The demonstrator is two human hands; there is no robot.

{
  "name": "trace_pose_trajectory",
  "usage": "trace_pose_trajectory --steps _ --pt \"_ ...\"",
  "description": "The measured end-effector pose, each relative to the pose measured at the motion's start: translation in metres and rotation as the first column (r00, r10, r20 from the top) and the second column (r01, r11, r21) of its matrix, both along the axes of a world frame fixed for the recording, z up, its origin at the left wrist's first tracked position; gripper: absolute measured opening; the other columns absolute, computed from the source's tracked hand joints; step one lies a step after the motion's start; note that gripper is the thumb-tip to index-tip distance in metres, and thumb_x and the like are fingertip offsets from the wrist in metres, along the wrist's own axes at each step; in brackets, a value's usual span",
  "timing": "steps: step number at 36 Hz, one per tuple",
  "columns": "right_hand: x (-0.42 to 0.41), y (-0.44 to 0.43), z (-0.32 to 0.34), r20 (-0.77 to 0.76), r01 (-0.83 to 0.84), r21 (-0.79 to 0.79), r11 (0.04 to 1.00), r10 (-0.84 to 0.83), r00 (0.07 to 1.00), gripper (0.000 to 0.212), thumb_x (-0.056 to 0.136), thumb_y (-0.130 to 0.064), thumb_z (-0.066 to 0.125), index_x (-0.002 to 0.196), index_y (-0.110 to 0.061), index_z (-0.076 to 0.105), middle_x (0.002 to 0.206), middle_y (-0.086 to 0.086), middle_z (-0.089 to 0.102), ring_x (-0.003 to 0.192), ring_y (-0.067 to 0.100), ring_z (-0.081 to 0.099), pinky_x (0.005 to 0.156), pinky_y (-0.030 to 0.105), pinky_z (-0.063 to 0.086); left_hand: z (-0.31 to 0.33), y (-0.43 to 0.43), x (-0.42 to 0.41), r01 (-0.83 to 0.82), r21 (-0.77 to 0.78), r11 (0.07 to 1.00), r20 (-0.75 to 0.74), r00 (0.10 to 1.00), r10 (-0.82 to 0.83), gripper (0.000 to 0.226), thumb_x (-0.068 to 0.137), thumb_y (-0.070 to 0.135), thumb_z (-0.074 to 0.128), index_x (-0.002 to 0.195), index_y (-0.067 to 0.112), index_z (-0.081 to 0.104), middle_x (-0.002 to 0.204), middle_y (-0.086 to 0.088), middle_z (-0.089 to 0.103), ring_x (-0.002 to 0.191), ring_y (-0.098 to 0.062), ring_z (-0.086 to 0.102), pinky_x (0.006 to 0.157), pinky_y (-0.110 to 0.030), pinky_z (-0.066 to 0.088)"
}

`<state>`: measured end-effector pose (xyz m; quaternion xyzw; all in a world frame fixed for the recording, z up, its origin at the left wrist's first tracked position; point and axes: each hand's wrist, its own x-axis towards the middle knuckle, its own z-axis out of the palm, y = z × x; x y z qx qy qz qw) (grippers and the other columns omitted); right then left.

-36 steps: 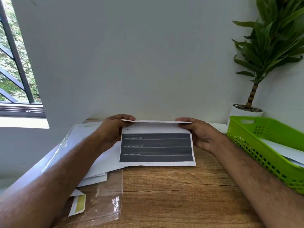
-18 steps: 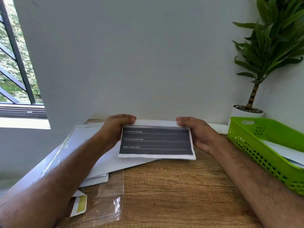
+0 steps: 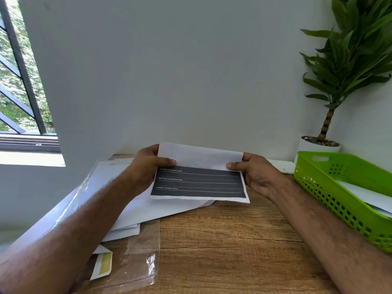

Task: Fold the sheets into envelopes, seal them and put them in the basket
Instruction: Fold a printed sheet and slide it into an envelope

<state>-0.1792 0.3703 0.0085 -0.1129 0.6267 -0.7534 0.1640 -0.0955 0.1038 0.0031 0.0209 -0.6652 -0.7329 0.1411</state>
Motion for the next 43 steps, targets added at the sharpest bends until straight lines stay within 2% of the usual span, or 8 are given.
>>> trace_pose_trajectory --steps 10,14,19,22,27,31,35,43 --pt "0.0 0.004 0.001 0.04 0.02 -0.039 0.999 -0.018 0.999 0.023 0.088 0.013 0.061 0.086 -0.007 0.073 0.08 0.012 0.074 0.074 0.023 0.071 0.058 0.028 0.06 -0.003 0.002 -0.001 0.009 -0.074 0.997 0.042 0.999 -0.006 0.023 0.086 -0.011 0.063 0.079 0.009 0.073 0.084 -0.012 0.07 0.085 -0.026 0.065 0.068 -0.03 0.057" --pt "0.001 0.004 0.002 0.06 0.011 -0.027 1.0 -0.009 0.998 0.023 0.093 0.008 0.059 0.09 -0.01 0.074 0.088 0.01 0.073 0.077 0.021 0.07 0.056 0.028 0.06 -0.003 0.0 0.0 0.0 -0.052 0.999 0.064 0.998 0.003 0.02 0.092 -0.004 0.06 0.092 0.009 0.074 0.087 -0.013 0.074 0.09 -0.029 0.069 0.068 -0.031 0.06" --pt "0.005 0.004 0.005 0.052 -0.002 0.022 1.0 0.001 0.999 0.02 0.101 -0.002 0.05 0.107 -0.01 0.067 0.082 0.012 0.073 0.065 0.024 0.075 0.048 0.027 0.058 0.003 0.003 0.008 0.054 0.02 0.998 0.133 0.99 -0.056 0.023 0.103 0.008 0.044 0.111 0.002 0.065 0.08 -0.02 0.075 0.066 -0.027 0.075 0.052 -0.029 0.059" --pt "0.007 0.006 0.007 0.066 -0.002 0.0 1.0 0.002 0.998 0.018 0.101 -0.007 0.044 0.111 -0.003 0.059 0.078 0.016 0.075 0.066 0.027 0.075 0.053 0.03 0.061 0.007 0.005 0.01 0.074 0.164 0.984 0.108 0.99 -0.093 0.034 0.101 0.009 0.035 0.112 -0.006 0.064 0.084 -0.022 0.075 0.07 -0.028 0.075 0.057 -0.032 0.061" --pt "0.008 0.008 0.012 0.086 -0.035 -0.04 0.999 0.038 0.996 0.047 0.098 -0.028 0.033 0.119 0.002 0.062 0.109 0.025 0.074 0.095 0.038 0.074 0.079 0.041 0.06 0.013 0.004 0.012 0.081 0.332 0.94 0.114 0.986 -0.126 0.048 0.09 0.017 0.028 0.11 -0.013 0.059 0.105 -0.034 0.07 0.097 -0.044 0.072 0.08 -0.045 0.062" --pt "0.007 0.008 0.012 0.094 -0.033 -0.015 0.999 0.035 0.995 0.053 0.097 -0.042 0.048 0.114 0.003 0.069 0.109 0.022 0.074 0.1 0.041 0.073 0.077 0.04 0.06 0.01 0.002 0.009 0.026 0.324 0.946 0.133 0.988 -0.073 0.043 0.096 0.03 0.048 0.11 -0.008 0.064 0.105 -0.025 0.071 0.096 -0.042 0.071 0.068 -0.042 0.063" --pt "0.009 0.003 0.008 0.004 -0.042 0.082 0.996 0.042 0.999 0.03 0.092 -0.014 0.068 0.122 -0.006 0.067 0.116 0.014 0.071 0.096 0.033 0.074 0.064 0.033 0.063 0.002 0.003 0.004 -0.002 0.16 0.987 0.121 0.993 -0.017 0.02 0.091 0.003 0.064 0.11 -0.001 0.067 0.112 -0.023 0.068 0.093 -0.034 0.073 0.068 -0.035 0.063" --pt "0.002 0.003 0.003 -0.005 -0.008 0.063 0.998 0.009 1.0 0.045 0.085 0.009 0.069 0.127 -0.007 0.064 0.122 0.014 0.07 0.106 0.028 0.068 0.071 0.036 0.064 -0.001 0.002 0.0 0.045 0.143 0.989 0.08 0.995 -0.057 0.057 0.081 -0.019 0.062 0.129 0.011 0.062 0.117 -0.017 0.065 0.107 -0.037 0.068 0.075 -0.032 0.063"
